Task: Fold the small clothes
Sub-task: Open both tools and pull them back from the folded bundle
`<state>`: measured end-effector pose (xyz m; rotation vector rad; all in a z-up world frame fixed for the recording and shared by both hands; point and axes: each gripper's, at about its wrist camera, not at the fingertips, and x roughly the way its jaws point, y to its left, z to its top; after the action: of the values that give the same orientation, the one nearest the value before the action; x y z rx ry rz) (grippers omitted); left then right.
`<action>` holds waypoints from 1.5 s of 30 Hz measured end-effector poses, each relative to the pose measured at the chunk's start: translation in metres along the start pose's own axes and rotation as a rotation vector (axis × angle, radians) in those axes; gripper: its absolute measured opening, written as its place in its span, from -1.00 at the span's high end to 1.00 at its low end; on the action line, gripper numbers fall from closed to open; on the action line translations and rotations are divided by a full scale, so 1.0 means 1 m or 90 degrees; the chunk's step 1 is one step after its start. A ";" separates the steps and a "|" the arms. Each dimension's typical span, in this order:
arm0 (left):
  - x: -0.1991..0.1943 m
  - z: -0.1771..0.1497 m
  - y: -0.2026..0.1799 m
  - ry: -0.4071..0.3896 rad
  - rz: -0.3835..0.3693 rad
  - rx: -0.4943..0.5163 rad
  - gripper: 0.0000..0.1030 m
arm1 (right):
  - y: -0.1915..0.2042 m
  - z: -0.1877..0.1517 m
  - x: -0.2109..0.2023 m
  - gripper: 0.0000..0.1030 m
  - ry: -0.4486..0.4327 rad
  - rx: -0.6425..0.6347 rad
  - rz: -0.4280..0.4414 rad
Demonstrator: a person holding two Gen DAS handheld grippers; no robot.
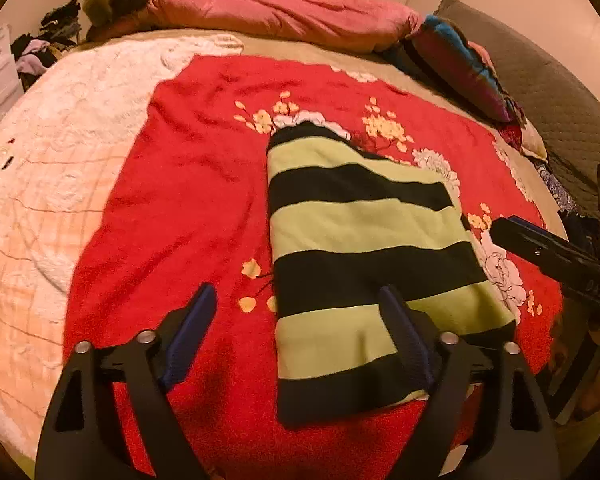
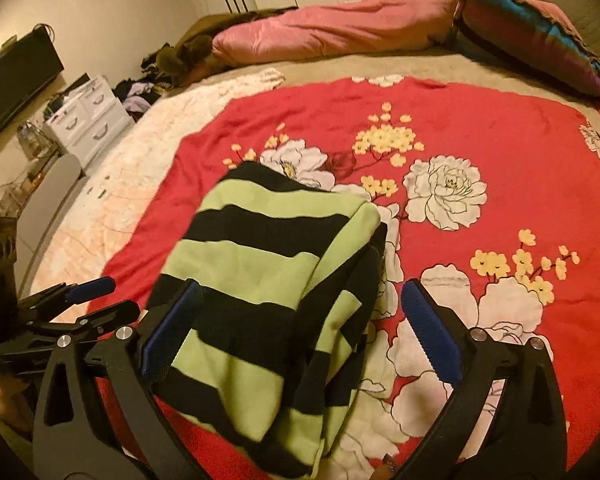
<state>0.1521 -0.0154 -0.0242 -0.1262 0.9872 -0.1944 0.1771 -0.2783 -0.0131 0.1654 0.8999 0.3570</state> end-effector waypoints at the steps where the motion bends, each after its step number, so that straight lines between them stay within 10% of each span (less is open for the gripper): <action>1: -0.004 0.000 0.000 -0.005 0.001 0.001 -0.64 | 0.002 0.000 -0.004 -0.82 -0.004 0.000 0.000; 25: -0.094 -0.035 -0.018 -0.115 0.043 0.035 -0.92 | 0.032 -0.034 -0.100 -0.82 -0.127 -0.053 -0.050; 45: -0.079 -0.083 -0.015 -0.066 0.042 0.020 -0.92 | 0.035 -0.097 -0.086 -0.82 -0.065 -0.066 -0.089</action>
<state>0.0389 -0.0143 -0.0024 -0.0736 0.8829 -0.1412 0.0437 -0.2790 0.0010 0.0245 0.7848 0.2630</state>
